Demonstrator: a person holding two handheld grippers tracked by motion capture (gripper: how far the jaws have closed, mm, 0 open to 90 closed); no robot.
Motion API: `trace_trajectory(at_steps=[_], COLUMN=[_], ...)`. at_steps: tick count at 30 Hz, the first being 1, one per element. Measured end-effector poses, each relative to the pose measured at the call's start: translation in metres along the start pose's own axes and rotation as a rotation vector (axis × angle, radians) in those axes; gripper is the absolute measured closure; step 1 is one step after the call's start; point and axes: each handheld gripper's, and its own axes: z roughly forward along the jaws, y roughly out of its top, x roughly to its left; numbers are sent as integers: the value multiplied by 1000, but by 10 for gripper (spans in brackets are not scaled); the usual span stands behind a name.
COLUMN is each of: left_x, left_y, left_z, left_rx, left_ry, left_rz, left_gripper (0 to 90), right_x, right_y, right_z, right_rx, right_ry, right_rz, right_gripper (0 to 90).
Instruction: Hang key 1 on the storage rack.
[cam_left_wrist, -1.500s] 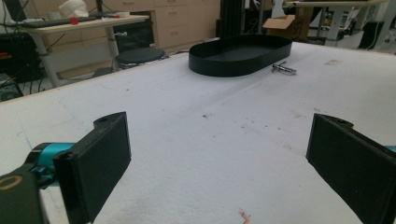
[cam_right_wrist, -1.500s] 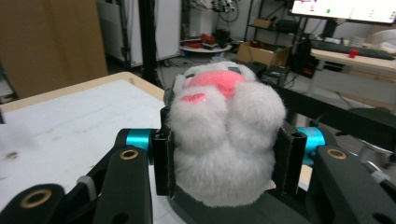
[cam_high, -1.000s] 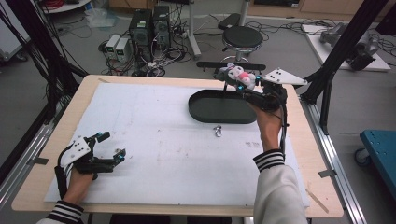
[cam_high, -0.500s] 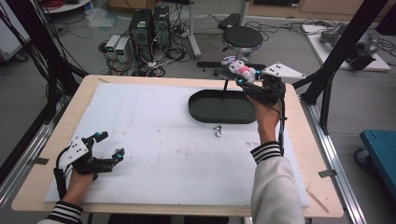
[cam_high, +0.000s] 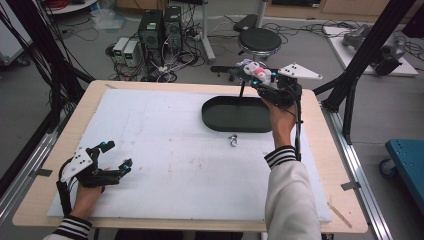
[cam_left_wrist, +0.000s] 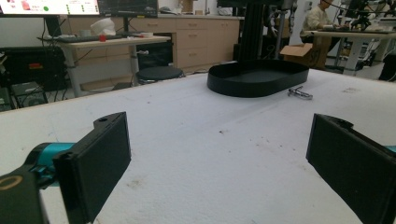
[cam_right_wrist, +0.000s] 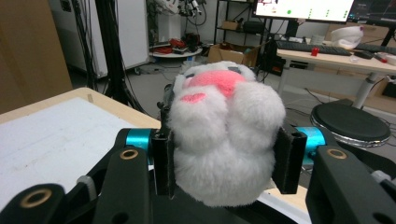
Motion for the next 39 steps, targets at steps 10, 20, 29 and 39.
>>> trace_trajectory(at_steps=[10,20,29,39], left_x=[1,1,1,1], left_y=[0,0,0,0], left_z=[0,0,0,0], left_rx=[1,1,-1,-4], left_ry=[12,9,7,3], left_rz=[-16,-18,-20,-21], left_gripper=[68,68,68,68], right_x=[4,6,10,16], right_y=[3,0,-2,-4], right_z=[11,19,27,31], right_rx=[5,5,12,50], right_ry=[3,13,39,81], right_rz=[3,19,32,32], right_gripper=[527,527,527,527])
